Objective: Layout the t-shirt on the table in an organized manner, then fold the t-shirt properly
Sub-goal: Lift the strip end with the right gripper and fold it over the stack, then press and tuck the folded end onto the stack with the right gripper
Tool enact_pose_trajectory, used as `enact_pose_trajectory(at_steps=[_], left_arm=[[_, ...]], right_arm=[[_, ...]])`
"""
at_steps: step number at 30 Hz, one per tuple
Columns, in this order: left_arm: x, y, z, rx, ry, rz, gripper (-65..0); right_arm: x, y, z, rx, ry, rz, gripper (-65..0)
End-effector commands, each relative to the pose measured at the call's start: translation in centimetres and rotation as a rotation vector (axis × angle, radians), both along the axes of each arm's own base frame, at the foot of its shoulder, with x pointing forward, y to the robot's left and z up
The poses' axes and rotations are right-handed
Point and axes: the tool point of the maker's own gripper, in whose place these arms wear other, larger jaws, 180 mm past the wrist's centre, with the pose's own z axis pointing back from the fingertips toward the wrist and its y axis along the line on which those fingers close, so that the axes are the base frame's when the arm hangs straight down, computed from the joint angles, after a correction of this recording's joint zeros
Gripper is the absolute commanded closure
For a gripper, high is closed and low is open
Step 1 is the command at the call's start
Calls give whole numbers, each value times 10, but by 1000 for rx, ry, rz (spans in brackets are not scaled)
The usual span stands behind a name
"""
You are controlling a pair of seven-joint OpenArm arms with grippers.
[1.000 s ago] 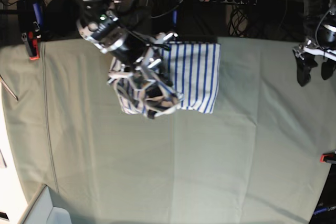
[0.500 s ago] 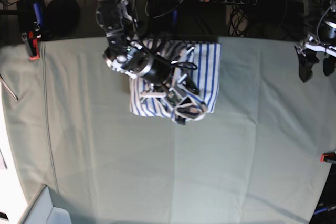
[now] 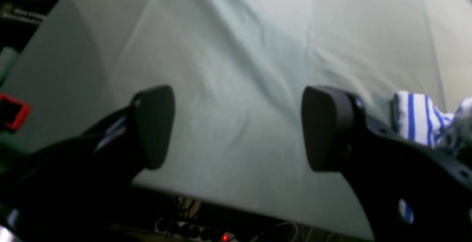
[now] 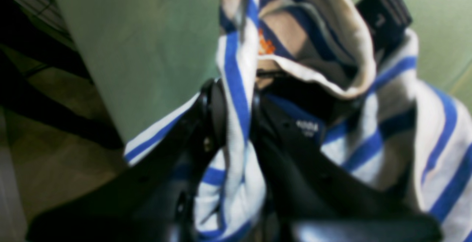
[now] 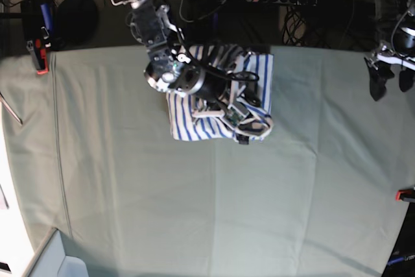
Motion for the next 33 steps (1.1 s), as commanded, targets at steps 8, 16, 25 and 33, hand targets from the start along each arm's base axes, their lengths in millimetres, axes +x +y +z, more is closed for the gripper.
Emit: enact_pose_trajectory(at_steps=[8, 16, 25, 33], left_arm=[[6, 4, 14, 20, -47, -7, -520], [8, 3, 15, 19, -50, -9, -520], [16, 1, 19, 16, -72, -12, -520], [23, -2, 15, -5, -77, -12, -520]], right_arm=[[13, 21, 28, 59, -73, 45, -60], [17, 22, 29, 63, -76, 45, -195], [10, 20, 52, 95, -131, 29, -362], [21, -35, 104, 118, -270, -154, -292]])
